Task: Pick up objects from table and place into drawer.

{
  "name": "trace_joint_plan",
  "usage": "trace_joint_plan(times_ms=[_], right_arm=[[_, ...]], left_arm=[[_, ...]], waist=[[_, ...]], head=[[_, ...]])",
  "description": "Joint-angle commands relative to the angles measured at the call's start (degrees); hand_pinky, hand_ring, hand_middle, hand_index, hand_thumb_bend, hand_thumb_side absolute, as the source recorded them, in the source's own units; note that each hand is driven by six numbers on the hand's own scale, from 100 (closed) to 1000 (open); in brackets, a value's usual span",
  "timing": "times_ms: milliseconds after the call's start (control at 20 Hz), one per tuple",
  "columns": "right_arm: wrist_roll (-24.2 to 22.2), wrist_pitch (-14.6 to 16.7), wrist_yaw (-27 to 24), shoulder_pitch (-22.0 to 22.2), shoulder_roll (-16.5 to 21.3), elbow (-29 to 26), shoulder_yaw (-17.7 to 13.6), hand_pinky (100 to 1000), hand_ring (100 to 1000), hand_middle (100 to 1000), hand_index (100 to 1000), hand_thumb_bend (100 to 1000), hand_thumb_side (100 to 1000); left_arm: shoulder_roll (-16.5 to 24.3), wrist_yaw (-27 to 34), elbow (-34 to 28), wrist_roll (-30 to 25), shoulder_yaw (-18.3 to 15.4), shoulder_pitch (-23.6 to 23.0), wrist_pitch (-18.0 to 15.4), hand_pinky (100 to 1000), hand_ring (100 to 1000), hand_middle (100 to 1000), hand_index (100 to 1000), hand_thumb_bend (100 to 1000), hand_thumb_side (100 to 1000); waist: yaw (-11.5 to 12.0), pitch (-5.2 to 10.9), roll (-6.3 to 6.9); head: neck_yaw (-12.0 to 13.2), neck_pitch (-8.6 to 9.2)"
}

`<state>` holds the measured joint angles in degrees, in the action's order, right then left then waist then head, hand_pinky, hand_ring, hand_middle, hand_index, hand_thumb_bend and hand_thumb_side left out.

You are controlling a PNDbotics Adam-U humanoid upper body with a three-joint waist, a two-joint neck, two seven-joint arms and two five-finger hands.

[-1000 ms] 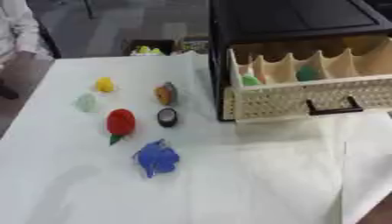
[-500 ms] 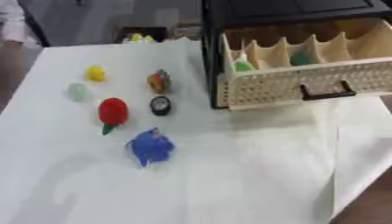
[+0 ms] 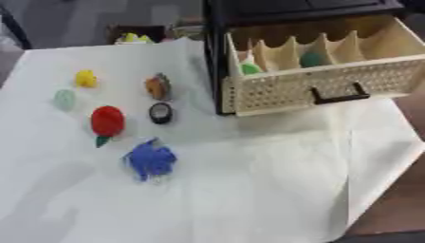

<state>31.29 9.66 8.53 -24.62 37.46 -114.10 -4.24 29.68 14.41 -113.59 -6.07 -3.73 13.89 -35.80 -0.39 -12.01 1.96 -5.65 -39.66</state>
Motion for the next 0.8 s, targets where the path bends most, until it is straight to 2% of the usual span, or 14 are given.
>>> trace_joint_plan(times_ms=[50,150,350,800], right_arm=[[0.12,0.31,0.4,-0.27,0.79,-0.49,-0.84,287,585,520,797,307,689],[0.84,0.55,0.6,0.77,-0.01,-0.49,-1.77,286,583,520,796,299,686],[1.57,0.59,0.96,1.79,-0.58,-0.49,-2.48,284,583,520,795,291,683],[2.56,0.08,1.56,2.62,-0.4,-0.49,-3.1,284,582,523,794,284,682]], left_arm=[[1.95,-1.61,-1.0,1.43,0.03,0.72,-0.08,490,626,689,886,100,664],[3.58,-2.82,-1.0,1.33,-1.28,1.05,0.91,495,642,704,904,100,663],[7.29,-6.14,-1.0,-0.32,-2.58,2.03,3.27,525,680,736,939,100,608],[17.26,-13.93,-1.0,-5.78,-2.37,4.22,-0.61,662,788,825,986,100,407]], waist=[[-0.11,0.68,-0.21],[-0.1,0.6,-0.75],[0.2,0.76,-1.14],[1.57,1.44,-1.37]], head=[[-0.12,0.93],[-0.03,1.87],[0.5,2.21],[0.64,2.25]])
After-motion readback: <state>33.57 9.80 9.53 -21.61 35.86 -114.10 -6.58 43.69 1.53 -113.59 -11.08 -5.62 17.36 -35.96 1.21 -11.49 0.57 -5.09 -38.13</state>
